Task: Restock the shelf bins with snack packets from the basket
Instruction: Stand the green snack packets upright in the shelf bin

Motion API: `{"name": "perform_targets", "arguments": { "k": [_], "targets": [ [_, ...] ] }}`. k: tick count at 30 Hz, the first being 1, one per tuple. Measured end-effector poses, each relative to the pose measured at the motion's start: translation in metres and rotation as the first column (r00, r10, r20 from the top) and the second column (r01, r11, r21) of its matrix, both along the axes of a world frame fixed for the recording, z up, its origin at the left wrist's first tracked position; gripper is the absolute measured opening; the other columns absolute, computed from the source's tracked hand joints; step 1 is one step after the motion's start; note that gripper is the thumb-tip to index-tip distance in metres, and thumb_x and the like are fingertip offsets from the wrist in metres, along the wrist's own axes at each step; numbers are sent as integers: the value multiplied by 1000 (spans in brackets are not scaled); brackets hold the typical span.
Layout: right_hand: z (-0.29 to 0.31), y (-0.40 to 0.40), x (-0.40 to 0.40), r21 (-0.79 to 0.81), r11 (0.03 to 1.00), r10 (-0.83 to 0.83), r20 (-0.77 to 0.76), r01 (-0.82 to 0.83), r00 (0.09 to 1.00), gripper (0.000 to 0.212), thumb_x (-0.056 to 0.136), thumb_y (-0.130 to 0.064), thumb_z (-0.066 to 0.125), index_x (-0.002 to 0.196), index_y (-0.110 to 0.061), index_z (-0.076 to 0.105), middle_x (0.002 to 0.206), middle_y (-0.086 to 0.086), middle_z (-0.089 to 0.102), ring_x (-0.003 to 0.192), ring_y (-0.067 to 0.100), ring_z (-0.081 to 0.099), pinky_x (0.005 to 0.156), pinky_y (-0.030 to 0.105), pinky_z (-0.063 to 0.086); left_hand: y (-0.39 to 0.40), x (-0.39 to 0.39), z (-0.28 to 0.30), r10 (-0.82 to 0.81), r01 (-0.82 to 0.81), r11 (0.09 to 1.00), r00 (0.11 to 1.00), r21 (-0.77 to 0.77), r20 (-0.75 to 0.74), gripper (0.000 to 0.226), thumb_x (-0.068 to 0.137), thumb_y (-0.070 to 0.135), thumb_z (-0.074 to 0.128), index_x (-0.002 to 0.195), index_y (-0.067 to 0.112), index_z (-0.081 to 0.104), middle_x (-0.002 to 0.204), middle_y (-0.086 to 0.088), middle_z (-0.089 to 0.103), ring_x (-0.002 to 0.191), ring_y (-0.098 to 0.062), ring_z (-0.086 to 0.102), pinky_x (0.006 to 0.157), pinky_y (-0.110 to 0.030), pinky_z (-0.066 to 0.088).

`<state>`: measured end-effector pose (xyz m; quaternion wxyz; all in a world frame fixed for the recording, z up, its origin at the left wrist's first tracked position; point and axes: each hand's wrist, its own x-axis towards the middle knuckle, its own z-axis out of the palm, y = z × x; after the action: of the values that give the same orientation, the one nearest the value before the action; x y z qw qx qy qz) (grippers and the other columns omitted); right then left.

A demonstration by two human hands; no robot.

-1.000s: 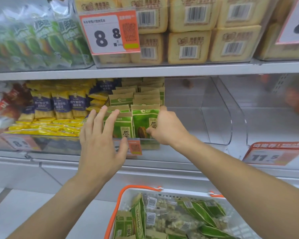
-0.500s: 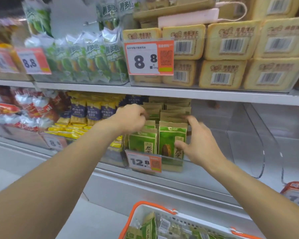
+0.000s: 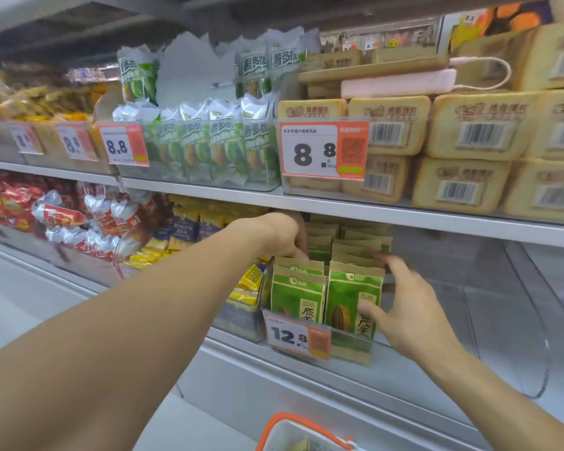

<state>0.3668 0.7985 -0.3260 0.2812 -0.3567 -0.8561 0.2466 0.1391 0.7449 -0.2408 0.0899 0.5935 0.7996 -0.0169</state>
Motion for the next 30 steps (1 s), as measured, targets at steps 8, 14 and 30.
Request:
{"name": "perform_targets", "arguments": {
  "k": [8, 14, 30],
  "targets": [
    [-2, 3, -1, -27, 1000, 10, -14, -10, 1000, 77, 79, -24, 83, 142, -32, 40, 128, -1, 58, 119, 17, 50, 89, 23, 35, -7, -3, 0, -83, 82, 996, 996, 42, 28, 22, 94, 18, 66, 114, 14, 73, 108, 0, 73, 94, -11, 65, 75, -18, 46],
    [-4, 3, -2, -30, 999, 21, -35, -22, 999, 76, 78, -24, 84, 140, -34, 40, 131, 0, 58, 123, 18, 50, 91, 24, 35, -10, -5, -8, -72, 69, 972, 997, 225, 8, 17, 90, 19, 69, 103, 11, 77, 98, -5, 75, 92, -18, 68, 77, -24, 53],
    [-8, 2, -2, -35, 999, 19, -45, -21, 999, 75, 80, -23, 83, 140, -32, 39, 133, -2, 58, 126, 18, 49, 93, 24, 36, -22, -8, -7, -142, 92, 948, 979, 305, 145, 17, 78, 19, 83, 84, 14, 69, 78, 6, 67, 70, -1, 60, 60, -6, 44]
  ]
}}
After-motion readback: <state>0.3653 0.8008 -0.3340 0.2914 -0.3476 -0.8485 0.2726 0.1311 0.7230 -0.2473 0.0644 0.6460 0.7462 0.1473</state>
